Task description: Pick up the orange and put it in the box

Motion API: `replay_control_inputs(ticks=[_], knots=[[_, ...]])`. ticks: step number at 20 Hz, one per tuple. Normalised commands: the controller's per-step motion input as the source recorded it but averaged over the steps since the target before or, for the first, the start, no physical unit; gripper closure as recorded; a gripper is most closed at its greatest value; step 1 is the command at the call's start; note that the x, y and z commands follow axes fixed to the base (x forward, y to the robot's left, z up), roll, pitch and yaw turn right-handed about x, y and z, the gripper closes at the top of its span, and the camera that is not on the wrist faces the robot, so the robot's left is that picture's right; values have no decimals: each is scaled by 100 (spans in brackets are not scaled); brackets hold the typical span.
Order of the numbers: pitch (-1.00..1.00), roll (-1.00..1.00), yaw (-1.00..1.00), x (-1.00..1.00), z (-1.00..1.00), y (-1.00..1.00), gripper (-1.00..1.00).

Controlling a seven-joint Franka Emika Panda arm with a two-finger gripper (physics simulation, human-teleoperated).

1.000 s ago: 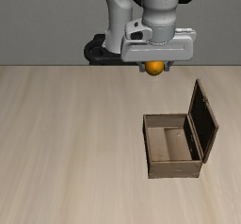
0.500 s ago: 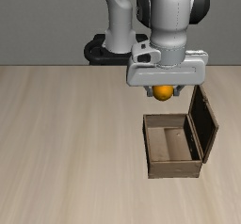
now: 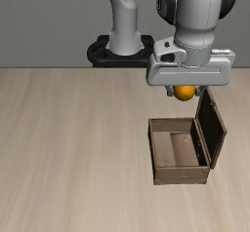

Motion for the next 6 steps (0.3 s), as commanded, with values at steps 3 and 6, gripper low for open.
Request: replay_control_inputs(ticks=[3, 6], knots=[[0, 0, 0, 0, 0, 0, -100], [0, 0, 0, 0, 0, 0, -100]])
